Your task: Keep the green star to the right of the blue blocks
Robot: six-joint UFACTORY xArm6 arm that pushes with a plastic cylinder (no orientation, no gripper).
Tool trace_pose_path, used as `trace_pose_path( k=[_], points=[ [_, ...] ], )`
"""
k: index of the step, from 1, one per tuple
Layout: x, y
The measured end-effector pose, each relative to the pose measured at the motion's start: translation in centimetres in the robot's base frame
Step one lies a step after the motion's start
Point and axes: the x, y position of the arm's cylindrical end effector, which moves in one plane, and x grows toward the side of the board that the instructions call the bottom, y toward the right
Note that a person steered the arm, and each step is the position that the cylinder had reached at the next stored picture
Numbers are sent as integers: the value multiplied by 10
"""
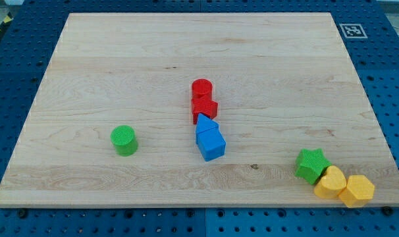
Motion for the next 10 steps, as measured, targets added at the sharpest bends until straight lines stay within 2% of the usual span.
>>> trace_pose_path(
  k=[3,10],
  points=[
    [0,-36],
    [-7,-78]
  ],
)
